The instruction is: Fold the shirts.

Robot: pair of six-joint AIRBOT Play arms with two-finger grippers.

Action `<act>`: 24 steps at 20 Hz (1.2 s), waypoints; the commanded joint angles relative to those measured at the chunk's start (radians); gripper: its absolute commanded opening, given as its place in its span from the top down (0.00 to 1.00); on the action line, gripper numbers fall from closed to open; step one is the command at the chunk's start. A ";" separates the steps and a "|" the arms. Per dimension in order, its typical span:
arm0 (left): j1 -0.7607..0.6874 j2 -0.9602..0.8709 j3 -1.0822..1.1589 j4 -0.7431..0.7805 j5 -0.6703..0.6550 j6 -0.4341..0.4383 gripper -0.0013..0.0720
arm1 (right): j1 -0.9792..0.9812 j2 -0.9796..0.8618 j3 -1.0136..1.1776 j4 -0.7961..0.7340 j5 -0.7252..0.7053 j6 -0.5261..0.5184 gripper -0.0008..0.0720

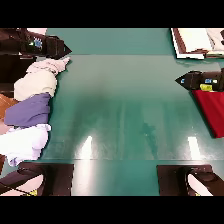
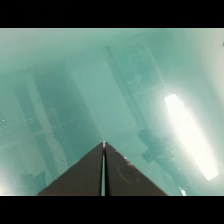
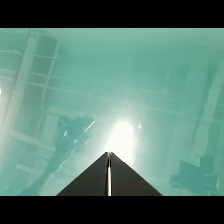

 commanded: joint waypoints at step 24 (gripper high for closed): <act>0.059 -0.128 0.000 0.436 0.290 -0.127 0.22 | 0.002 0.001 0.000 0.000 0.002 0.000 0.97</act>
